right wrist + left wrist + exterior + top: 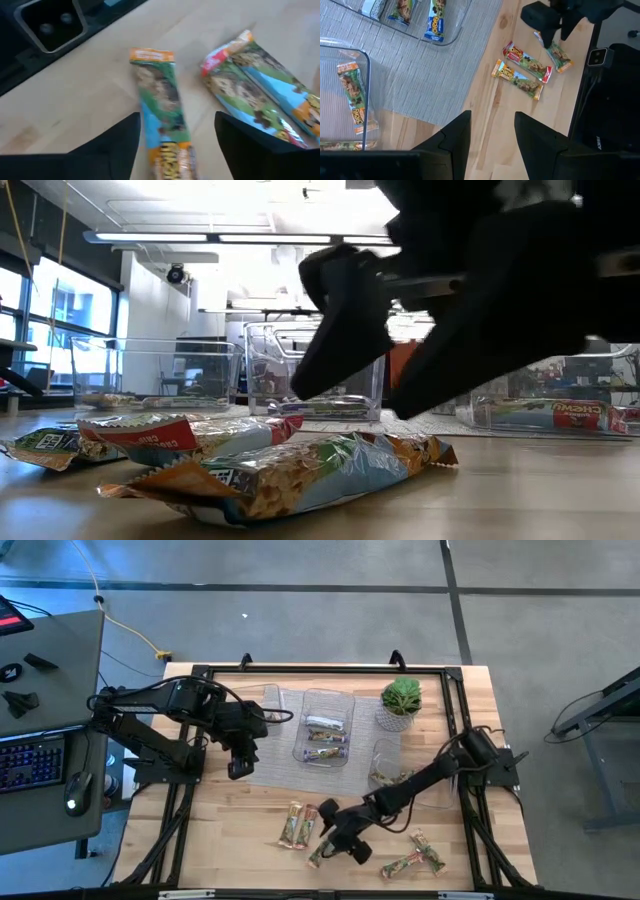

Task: Pick and place Granola Bars by type
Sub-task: Put the yellow granola bar into the left transparent bin

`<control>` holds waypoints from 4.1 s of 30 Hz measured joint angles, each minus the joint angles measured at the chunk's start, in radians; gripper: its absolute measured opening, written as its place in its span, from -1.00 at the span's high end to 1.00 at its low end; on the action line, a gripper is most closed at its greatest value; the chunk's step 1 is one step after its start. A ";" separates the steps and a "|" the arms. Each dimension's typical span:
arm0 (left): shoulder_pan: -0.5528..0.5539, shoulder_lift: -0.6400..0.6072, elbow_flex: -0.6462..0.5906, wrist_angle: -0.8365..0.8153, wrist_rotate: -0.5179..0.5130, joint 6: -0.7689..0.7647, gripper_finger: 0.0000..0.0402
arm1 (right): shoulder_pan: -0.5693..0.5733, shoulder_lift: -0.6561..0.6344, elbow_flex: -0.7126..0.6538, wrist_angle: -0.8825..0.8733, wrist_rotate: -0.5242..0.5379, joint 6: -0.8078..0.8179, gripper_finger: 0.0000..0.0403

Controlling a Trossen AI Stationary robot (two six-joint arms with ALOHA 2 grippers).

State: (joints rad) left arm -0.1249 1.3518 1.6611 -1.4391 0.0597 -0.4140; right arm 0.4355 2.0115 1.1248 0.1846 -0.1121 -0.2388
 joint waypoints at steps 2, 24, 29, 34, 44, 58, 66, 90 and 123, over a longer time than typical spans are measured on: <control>0.000 0.000 0.000 0.000 0.000 -0.010 0.27 | -0.012 0.004 0.000 0.004 -0.013 -0.003 -0.25; 0.000 0.000 -0.001 0.001 -0.001 0.016 0.27 | -0.039 0.026 -0.250 0.374 -0.048 0.051 -0.30; 0.000 0.000 -0.001 0.002 -0.001 0.016 0.27 | -0.035 0.116 -0.200 0.475 -0.116 0.031 -0.30; 0.000 0.000 -0.001 0.002 0.000 0.016 0.27 | -0.042 0.165 -0.154 0.457 -0.170 0.028 -0.30; 0.000 0.000 -0.001 0.000 0.000 0.016 0.27 | -0.060 0.126 -0.150 0.430 -0.197 0.074 -0.16; 0.000 0.000 -0.001 -0.001 0.000 0.016 0.27 | -0.072 0.110 -0.151 0.418 -0.187 0.075 0.30; 0.000 0.000 -0.001 -0.003 0.000 0.016 0.27 | -0.072 0.075 -0.151 0.384 -0.190 0.075 0.42; 0.000 -0.156 0.001 -0.002 -0.223 0.024 0.27 | -0.462 -0.270 -0.087 0.579 0.256 -0.007 0.43; 0.000 -0.300 0.001 -0.026 -0.388 0.016 0.27 | -0.622 0.443 1.072 -0.579 0.283 -0.016 0.43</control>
State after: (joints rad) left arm -0.1249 1.0515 1.6619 -1.4655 -0.3283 -0.3977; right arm -0.1867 2.4546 2.1967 -0.3946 0.1709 -0.2546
